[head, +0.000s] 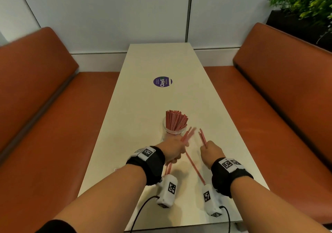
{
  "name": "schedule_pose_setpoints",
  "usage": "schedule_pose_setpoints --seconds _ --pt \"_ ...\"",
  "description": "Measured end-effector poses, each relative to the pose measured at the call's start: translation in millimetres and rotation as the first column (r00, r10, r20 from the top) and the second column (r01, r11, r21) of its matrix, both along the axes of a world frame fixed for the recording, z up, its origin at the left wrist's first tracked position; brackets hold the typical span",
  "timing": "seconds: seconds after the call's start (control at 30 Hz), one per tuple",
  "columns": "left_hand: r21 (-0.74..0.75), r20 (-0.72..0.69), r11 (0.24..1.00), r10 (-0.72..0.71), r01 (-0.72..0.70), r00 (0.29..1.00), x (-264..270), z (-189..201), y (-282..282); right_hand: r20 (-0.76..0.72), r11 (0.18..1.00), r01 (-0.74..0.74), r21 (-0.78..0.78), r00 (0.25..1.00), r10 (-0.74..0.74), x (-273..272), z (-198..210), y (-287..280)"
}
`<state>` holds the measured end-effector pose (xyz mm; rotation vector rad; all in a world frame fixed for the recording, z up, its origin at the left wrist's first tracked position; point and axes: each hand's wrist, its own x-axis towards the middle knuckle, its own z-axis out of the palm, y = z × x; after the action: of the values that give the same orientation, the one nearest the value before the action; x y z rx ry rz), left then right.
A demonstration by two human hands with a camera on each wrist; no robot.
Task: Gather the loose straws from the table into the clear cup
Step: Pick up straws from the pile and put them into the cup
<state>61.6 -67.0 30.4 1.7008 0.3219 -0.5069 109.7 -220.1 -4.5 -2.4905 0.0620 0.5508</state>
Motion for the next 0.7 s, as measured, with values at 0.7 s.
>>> schedule_pose_setpoints --seconds 0.7 --pt "0.016 0.382 0.933 0.326 -0.359 0.865 80.8 4.1 31.2 0.176 0.969 0.005 0.246 0.983 -0.05 13.0 9.8 -7.1"
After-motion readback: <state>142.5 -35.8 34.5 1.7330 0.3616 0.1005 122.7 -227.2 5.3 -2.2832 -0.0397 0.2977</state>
